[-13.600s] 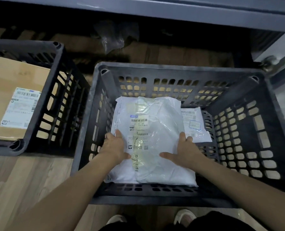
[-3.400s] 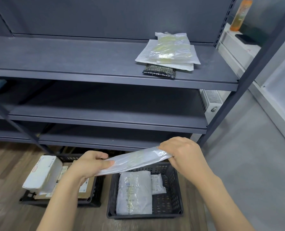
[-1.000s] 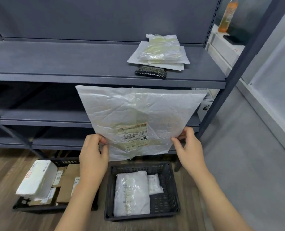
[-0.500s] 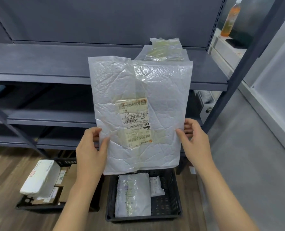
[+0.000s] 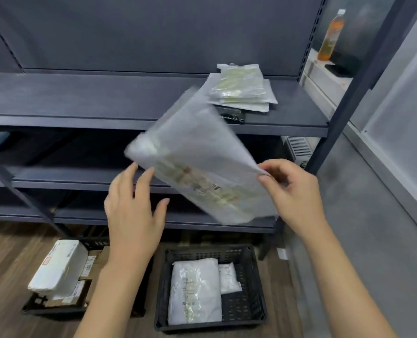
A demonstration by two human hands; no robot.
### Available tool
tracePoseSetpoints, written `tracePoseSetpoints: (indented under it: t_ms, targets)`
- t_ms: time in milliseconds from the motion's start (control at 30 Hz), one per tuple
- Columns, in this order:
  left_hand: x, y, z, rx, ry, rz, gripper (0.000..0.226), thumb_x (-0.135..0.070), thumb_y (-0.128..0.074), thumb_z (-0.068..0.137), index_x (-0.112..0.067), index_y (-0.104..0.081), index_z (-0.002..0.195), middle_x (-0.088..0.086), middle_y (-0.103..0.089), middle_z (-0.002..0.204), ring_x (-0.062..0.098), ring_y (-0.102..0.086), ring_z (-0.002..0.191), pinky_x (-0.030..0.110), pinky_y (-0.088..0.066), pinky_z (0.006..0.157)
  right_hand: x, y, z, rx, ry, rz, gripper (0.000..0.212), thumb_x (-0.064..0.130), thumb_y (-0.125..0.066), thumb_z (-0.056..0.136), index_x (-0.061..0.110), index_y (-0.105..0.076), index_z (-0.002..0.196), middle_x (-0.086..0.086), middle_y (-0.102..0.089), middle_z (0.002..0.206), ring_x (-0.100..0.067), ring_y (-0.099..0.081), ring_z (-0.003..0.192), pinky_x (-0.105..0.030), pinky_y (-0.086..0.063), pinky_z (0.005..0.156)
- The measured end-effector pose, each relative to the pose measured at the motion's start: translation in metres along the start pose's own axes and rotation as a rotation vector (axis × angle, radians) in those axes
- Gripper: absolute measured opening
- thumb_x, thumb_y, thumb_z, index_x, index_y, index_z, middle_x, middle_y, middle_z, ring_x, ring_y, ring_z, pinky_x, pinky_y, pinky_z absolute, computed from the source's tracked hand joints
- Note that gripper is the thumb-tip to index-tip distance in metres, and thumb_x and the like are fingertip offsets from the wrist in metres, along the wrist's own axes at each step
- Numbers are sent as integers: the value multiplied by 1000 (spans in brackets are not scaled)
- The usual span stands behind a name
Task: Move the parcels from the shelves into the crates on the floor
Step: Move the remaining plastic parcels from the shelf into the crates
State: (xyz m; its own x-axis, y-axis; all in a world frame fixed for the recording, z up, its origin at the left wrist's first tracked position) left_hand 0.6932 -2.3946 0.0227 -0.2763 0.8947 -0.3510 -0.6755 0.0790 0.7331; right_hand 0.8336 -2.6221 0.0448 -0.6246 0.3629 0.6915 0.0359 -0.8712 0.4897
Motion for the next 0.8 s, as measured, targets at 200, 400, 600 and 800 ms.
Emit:
tracePoseSetpoints:
  t_ms: [200, 400, 600, 800]
  targets:
    - [-55, 7, 7, -52, -306, 112, 68, -29, -67, 81, -16, -36, 140, 15, -31, 150, 34, -24, 137, 53, -19, 109, 53, -39, -5, 179, 477, -341, 18, 0, -60, 71, 12, -73, 75, 1, -70, 77, -23, -64, 71, -29, -54, 67]
    - [-64, -20, 5, 146, -368, 62, 32, -29, -40, 86, -18, -68, 80, -3, -65, 66, 25, -62, 62, 34, -36, 72, 54, -44, -16, 143, 498, -297, 18, 0, -61, 76, 11, -74, 81, 1, -71, 83, -23, -63, 76, -34, -55, 66]
    - [-28, -7, 3, 83, -78, -92, 19, -9, -45, 92, -7, -63, 85, 2, -60, 70, 27, -55, 61, 35, -43, 58, 45, -8, -28, -234, 389, -330, 23, 5, -62, 84, 4, -68, 106, -11, -63, 112, -24, -54, 106, -32, -38, 95]
    - [12, 27, 1, -127, 265, -352, 19, -18, -45, 97, -5, -59, 97, -1, -54, 72, 19, -48, 62, 32, -35, 58, -36, -18, -51, -75, -180, -186, 55, 38, -60, 89, 11, -45, 135, -4, -52, 129, -15, -40, 119, -34, -37, 101]
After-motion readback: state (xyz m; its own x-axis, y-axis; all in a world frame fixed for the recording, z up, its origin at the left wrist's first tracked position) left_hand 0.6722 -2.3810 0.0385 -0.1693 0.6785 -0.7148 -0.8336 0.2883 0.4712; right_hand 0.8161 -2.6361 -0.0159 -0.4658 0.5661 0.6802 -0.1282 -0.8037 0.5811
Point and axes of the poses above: each hand's wrist, its own z-axis towards the middle knuckle, its own y-axis out of the back of the hand, x = y × z, the point moved 9 cm from there along z, towards the middle knuckle
